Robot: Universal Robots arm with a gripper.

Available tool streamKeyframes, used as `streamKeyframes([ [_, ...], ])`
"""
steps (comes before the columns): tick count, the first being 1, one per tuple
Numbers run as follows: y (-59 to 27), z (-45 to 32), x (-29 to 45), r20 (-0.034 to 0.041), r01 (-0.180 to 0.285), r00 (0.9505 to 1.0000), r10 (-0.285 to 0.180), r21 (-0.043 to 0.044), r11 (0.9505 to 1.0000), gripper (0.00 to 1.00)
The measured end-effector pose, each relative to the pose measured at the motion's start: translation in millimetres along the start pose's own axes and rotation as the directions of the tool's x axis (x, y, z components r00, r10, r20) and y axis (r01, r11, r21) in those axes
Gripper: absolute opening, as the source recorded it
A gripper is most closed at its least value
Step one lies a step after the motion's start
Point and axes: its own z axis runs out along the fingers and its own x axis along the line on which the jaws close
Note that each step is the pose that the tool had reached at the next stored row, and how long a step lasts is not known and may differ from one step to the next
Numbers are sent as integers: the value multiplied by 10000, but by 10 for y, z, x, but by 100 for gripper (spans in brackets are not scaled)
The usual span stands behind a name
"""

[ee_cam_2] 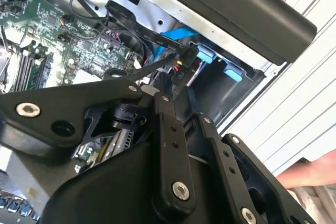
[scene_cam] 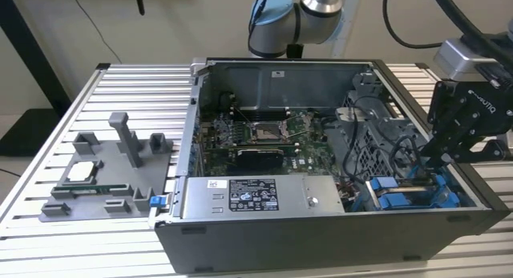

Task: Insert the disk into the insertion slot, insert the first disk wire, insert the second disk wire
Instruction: 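Insert the second disk wire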

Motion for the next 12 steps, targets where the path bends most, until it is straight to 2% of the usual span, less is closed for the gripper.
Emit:
streamKeyframes([
  [3,-51,-4,-2,41,70,10000,-70,16,10000,100],
  [8,-151,-9,-6,167,187,9997,-187,10,9998,100],
  [12,-191,-12,-1,184,215,9996,-215,9,9998,100],
])
